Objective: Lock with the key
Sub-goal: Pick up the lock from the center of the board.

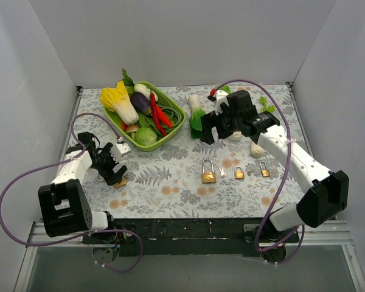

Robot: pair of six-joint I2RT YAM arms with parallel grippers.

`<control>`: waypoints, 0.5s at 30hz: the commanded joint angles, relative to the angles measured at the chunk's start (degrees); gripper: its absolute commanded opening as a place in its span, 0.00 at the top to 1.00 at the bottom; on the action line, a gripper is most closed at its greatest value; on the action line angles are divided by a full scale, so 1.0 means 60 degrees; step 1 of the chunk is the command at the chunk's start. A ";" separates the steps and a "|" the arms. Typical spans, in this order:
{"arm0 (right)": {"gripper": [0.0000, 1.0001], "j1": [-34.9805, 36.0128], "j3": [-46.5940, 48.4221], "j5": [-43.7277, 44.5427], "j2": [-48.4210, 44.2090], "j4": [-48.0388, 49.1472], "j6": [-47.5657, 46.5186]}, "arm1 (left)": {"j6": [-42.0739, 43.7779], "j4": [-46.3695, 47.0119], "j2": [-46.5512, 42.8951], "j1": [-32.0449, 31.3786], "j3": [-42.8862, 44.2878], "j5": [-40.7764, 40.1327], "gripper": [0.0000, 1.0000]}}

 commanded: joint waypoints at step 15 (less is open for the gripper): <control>0.02 -0.0523 0.0333 -0.1655 0.0337 -0.0131 0.0443 | 0.0569 0.0104 0.0351 -0.0130 -0.0896 -0.0100 0.02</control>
